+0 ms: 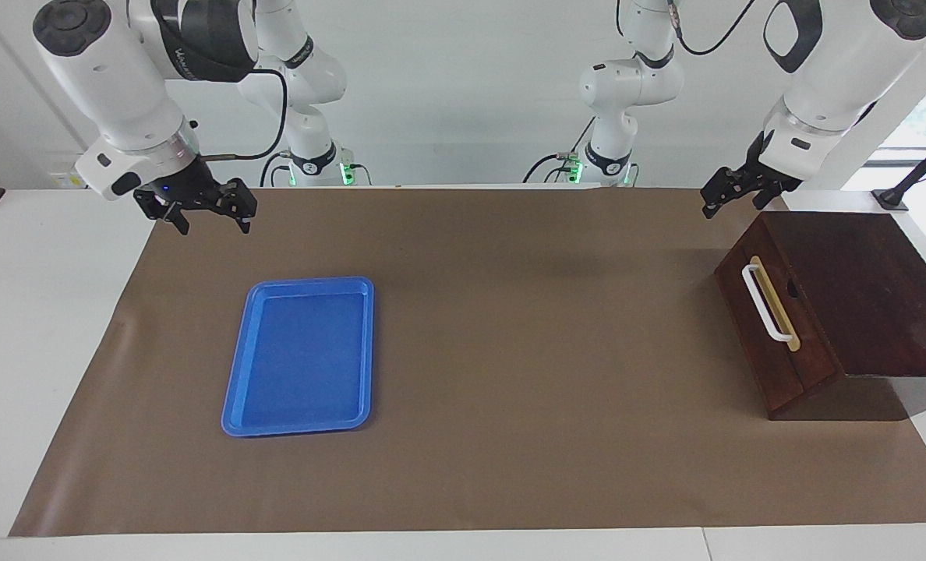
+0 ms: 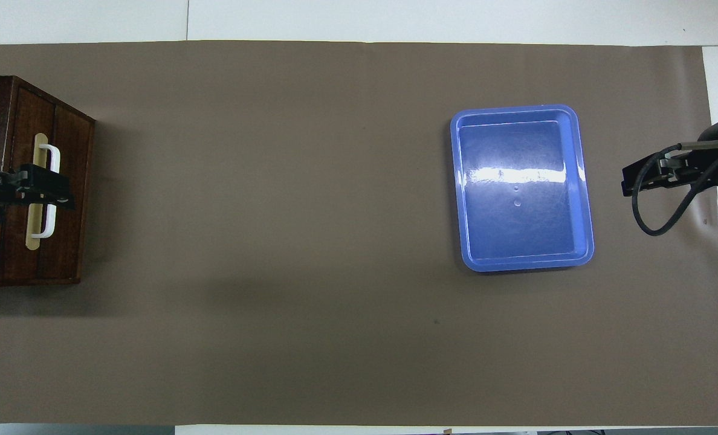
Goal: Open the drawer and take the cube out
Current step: 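Grasp the white drawer handle with the left gripper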
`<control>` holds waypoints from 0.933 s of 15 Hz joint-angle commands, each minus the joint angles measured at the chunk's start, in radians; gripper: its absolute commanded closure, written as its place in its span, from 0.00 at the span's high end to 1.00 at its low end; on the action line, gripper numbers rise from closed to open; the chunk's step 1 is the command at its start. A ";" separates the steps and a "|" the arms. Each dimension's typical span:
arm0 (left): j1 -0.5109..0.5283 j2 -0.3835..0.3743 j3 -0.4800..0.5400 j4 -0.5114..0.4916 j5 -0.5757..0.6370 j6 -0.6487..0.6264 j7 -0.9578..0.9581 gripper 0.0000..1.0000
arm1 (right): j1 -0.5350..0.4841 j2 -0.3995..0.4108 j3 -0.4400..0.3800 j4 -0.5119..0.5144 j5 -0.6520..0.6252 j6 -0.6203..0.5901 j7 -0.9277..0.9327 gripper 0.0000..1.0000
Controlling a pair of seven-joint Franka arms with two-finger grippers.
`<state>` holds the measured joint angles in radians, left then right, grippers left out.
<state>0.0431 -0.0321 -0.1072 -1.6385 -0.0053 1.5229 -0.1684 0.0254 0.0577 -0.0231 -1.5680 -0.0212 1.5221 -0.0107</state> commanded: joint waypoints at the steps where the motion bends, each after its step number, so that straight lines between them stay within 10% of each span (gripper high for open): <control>1: -0.006 -0.022 0.001 -0.009 0.016 0.019 0.015 1.00 | -0.018 -0.019 0.009 -0.018 -0.011 0.001 -0.015 1.00; 7: -0.026 -0.029 0.000 -0.055 0.021 0.109 0.010 1.00 | -0.018 -0.019 0.009 -0.018 -0.011 0.000 -0.015 1.00; 14: -0.100 0.050 -0.002 -0.230 0.393 0.413 0.009 1.00 | -0.018 -0.019 0.009 -0.018 -0.011 0.000 -0.017 1.00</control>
<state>-0.0442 -0.0177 -0.1172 -1.8299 0.2939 1.8594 -0.1642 0.0228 0.0576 -0.0231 -1.5680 -0.0212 1.5221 -0.0107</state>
